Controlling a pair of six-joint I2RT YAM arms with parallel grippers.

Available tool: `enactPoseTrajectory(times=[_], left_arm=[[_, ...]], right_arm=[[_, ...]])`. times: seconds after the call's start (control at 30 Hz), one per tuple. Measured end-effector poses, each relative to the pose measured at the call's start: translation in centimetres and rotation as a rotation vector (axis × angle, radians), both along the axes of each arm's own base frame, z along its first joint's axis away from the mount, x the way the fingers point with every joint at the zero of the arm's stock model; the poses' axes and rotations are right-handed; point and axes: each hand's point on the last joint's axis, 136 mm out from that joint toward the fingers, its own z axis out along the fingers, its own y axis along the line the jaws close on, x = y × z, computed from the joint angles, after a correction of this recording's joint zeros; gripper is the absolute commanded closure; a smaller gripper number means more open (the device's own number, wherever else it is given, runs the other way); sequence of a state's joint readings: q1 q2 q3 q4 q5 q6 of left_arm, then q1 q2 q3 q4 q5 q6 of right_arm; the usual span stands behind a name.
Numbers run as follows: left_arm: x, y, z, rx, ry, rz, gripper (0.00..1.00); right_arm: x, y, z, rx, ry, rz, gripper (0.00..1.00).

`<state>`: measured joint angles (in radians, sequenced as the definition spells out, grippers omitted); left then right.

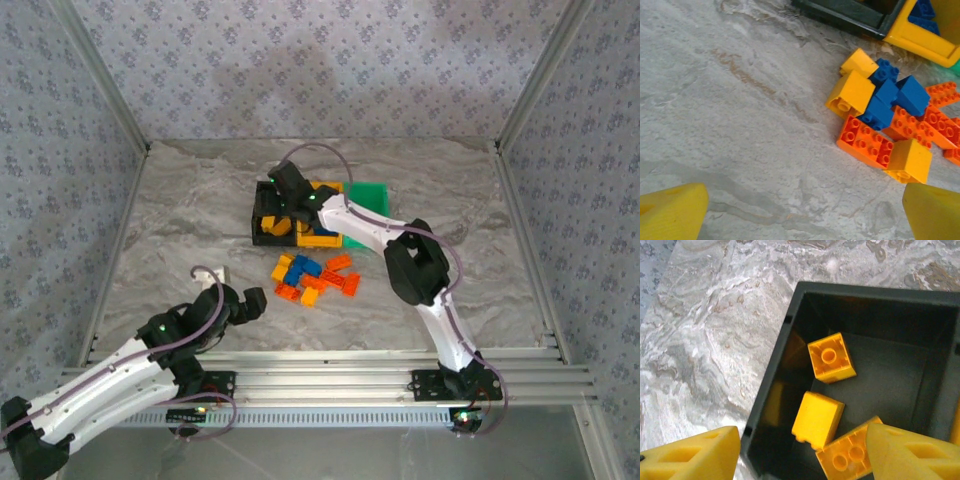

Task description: Sort the legos into containers by color

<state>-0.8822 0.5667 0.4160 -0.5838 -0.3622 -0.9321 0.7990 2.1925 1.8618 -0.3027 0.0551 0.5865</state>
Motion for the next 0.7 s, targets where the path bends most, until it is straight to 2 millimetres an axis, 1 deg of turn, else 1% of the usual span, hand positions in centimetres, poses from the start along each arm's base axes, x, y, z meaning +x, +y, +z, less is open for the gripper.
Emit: enactPoseTrajectory(times=[0.1,0.2,0.27,0.37,0.43,0.5,0.57,0.63,0.7], left_arm=[[0.5,-0.9,-0.4,0.015,0.013,-0.031,0.01],[1.2,-2.4,-1.4,0.058,0.068,-0.080,0.02],[2.1,-4.1,-1.8,0.084,0.106,-0.125,0.09],[3.3,-6.7,-3.1,0.121,0.161,-0.195,0.15],[4.0,-7.9,-3.9,0.143,0.182,-0.225,0.19],[4.7,-8.8,-4.7,0.161,0.195,-0.248,0.22],[5.5,-9.1,-5.4,0.177,0.205,-0.255,0.22],[6.1,-9.2,-5.7,0.193,0.207,-0.257,0.22],[6.9,-9.3,-5.8,0.210,0.200,-0.253,0.27]], right_arm=[[-2.0,-1.8,1.4,0.010,-0.009,0.002,0.30],[-4.1,-4.1,3.9,0.036,-0.038,-0.003,0.30],[-5.5,-5.8,5.4,0.059,-0.061,-0.009,0.30],[-7.7,-8.4,6.5,0.074,-0.079,-0.023,0.29],[-9.0,-9.9,6.4,0.074,-0.081,-0.034,0.29],[-10.1,-11.4,5.6,0.065,-0.072,-0.046,0.29],[-11.2,-13.0,4.3,0.048,-0.051,-0.063,0.28],[-11.9,-14.3,3.5,0.034,-0.038,-0.081,0.28],[-12.5,-15.3,3.0,0.031,-0.033,-0.099,0.28]])
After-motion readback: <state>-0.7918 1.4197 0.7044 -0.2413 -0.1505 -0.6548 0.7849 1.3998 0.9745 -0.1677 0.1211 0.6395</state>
